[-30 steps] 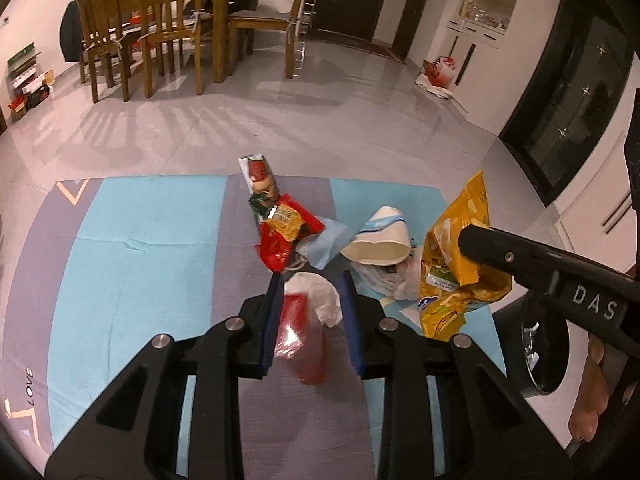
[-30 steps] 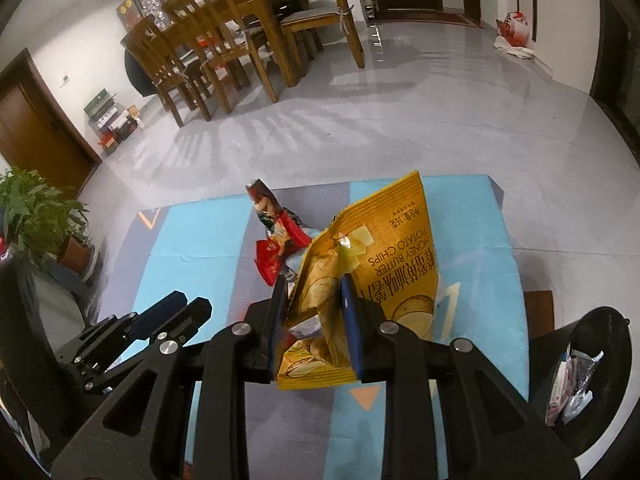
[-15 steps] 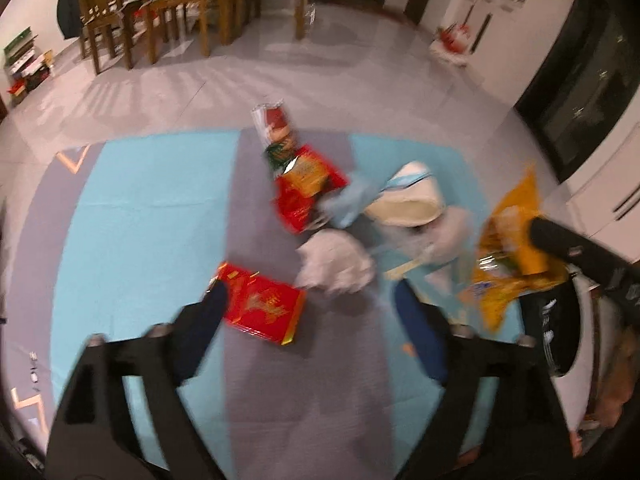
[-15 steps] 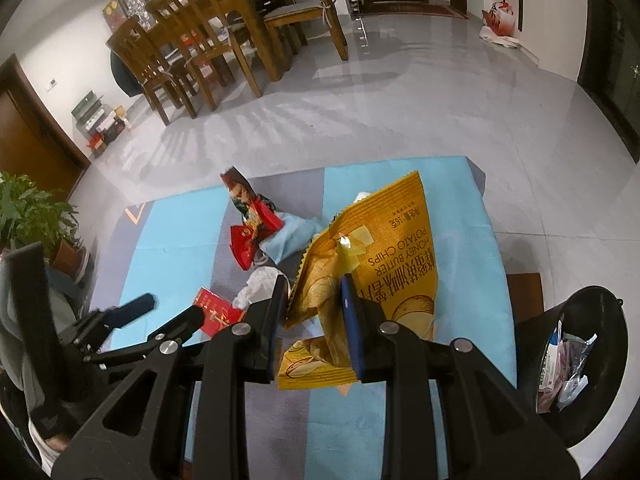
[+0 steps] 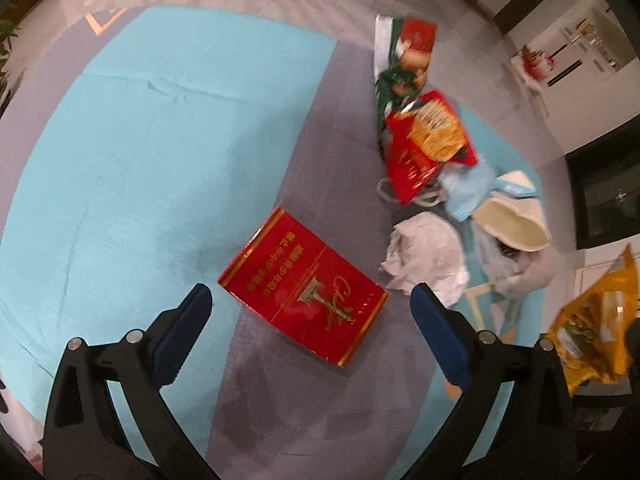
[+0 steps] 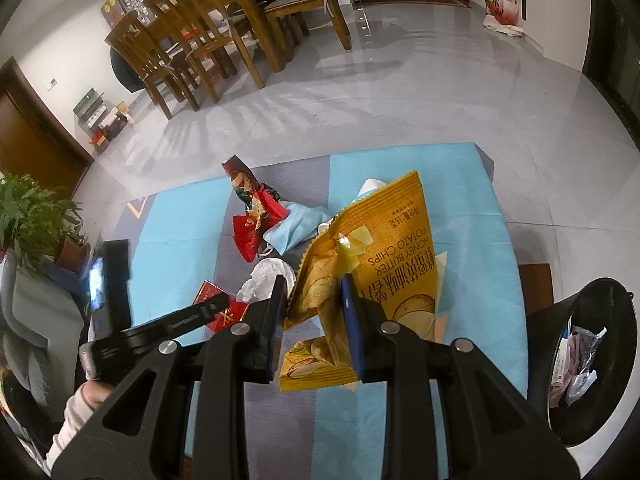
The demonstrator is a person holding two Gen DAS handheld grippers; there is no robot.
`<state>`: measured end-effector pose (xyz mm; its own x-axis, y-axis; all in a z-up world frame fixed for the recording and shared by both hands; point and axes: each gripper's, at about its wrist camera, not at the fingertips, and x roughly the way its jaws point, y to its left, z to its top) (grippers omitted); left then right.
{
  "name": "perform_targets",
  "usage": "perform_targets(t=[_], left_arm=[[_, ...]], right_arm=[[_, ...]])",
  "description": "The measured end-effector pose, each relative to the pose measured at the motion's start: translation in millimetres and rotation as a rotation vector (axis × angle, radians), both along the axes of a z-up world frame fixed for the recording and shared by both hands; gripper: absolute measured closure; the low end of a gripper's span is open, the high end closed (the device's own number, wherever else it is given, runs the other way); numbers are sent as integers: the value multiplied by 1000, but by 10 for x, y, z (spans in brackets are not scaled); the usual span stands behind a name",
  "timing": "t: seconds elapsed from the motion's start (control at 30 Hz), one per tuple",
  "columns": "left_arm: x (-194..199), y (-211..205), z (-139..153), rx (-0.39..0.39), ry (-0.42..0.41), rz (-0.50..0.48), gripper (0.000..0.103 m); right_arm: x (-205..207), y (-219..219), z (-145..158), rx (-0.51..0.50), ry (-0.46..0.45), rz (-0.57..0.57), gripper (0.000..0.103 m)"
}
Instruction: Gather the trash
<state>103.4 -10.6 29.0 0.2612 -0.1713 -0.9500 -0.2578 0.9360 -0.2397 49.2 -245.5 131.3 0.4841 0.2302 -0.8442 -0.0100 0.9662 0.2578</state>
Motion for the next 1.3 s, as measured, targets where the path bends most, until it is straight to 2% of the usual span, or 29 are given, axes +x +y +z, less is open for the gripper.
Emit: perform_targets(t=[0.17,0.3,0.4,0.5,0.53,0.7,0.87,1.13,1.3], left_arm=[[75,12,-140,-27,50,40,4],[136,-26,-219,35,75,55,4],[166,-27,-288,18,95,95,5],[185,-32,-270,49,72,111,15],[184,-19,-255,64,57,117,22],[158,-67,-237,95,31,90,29],[117,-147,-201,65,38,75,36],[-116,-319,393,91,-139,-13,38],[-281,-586,755,105,-257,-83,38]], right_arm=[[11,5,-9,-3,7,0,75],[22,-7,-15,3,5,-2,74],[22,-11,-18,10,3,-3,74],[23,-33,-28,8,3,-7,74],[22,-39,-31,7,3,-8,74],[18,-48,-29,6,3,-9,74],[13,-95,-6,15,-6,-16,74],[-28,-142,41,24,-23,-22,74],[-81,-182,114,34,-39,-29,74]])
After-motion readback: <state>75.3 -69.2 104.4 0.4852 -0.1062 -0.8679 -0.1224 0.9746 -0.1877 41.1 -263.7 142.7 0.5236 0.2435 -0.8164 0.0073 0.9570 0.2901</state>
